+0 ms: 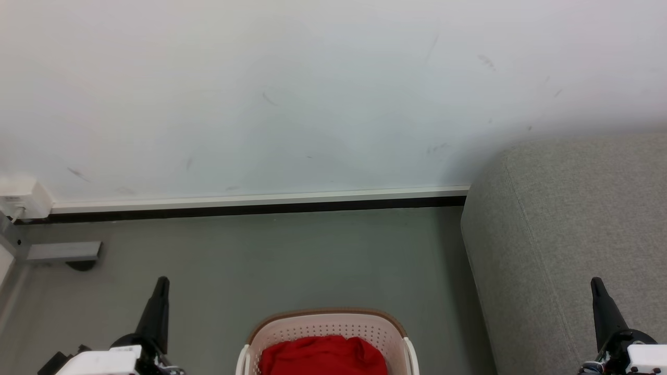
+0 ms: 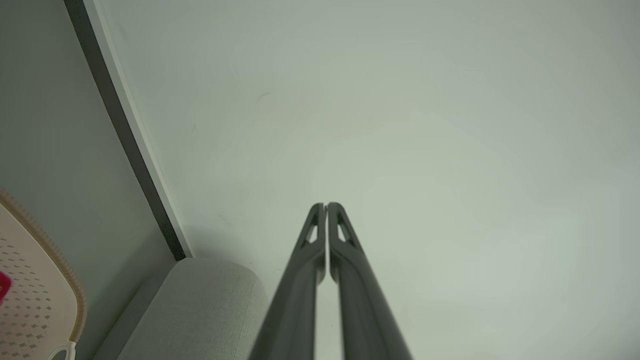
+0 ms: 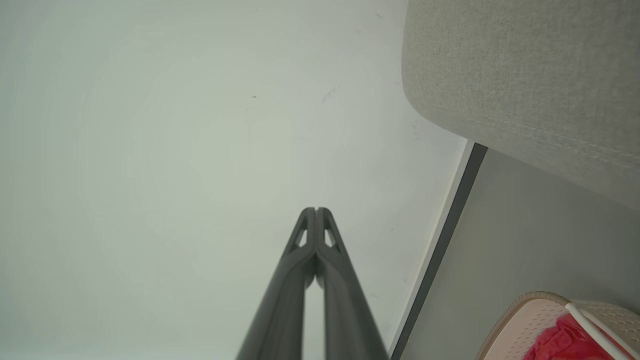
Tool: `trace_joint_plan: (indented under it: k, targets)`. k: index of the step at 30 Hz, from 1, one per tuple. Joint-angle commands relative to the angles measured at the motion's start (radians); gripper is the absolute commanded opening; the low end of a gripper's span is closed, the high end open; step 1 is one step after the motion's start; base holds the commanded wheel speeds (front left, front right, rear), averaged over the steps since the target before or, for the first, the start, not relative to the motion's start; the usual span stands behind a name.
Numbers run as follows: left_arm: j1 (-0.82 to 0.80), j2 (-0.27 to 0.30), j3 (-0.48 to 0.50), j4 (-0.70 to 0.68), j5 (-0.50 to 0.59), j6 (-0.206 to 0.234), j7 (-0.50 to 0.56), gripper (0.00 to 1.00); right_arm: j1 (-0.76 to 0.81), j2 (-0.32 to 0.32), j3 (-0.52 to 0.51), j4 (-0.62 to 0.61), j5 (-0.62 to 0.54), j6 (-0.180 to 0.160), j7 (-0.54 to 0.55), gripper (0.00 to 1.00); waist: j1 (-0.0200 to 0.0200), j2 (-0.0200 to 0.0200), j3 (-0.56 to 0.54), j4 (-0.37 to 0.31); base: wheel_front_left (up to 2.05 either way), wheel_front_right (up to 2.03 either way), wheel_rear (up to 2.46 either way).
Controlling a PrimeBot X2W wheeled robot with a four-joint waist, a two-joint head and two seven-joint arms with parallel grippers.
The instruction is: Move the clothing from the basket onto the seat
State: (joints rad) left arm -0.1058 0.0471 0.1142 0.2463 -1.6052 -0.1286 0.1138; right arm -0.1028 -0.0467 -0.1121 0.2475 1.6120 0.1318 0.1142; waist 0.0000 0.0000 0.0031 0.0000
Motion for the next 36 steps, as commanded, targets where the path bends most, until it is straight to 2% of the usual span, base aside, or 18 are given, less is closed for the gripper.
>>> trace_joint_plan:
  k: [1, 10, 11, 23, 32, 36]
  targets:
    - [-0.007, 0.006, 0.001, -0.004, -0.015, -0.006, 0.003, 0.0, -0.014, -0.007, -0.004, -0.005, 0.002, -0.002, 0.003, 0.0, 0.0, 0.0, 0.0, 0.0, 0.0, 0.0, 0.0]
    - [-0.007, 0.006, 0.001, -0.004, -0.015, -0.006, 0.003, 0.0, -0.014, -0.007, -0.004, -0.005, 0.002, -0.002, 0.003, 0.0, 0.0, 0.0, 0.0, 0.0, 0.0, 0.0, 0.0]
    - [0.0, 0.0, 0.0, 0.0, 0.0, 0.0, 0.0, 1.0, 0.0, 0.0, 0.0, 0.0, 0.0, 0.0, 0.0, 1.0, 0.0, 0.0, 0.0, 0.0, 0.0, 0.0, 0.0]
    - [0.01, -0.002, -0.064, 0.027, 0.032, 0.002, -0.054, 1.0, 0.04, -0.005, 0.037, -0.016, -0.058, 0.0, -0.054, 1.0, 0.0, 0.0, 0.0, 0.0, 0.0, 0.0, 0.0]
    - [0.011, -0.001, -0.092, 0.025, 0.118, 0.02, -0.091, 1.0, 0.058, -0.007, 0.037, -0.047, -0.209, 0.0, -0.091, 1.0, 0.0, 0.0, 0.001, -0.001, 0.0, 0.0, 0.0]
    - [0.012, -0.001, -0.108, 0.015, 0.19, 0.034, -0.108, 1.0, 0.068, -0.005, 0.041, -0.066, -0.298, 0.0, -0.109, 1.0, 0.0, 0.0, 0.002, -0.001, 0.0, 0.0, 0.0]
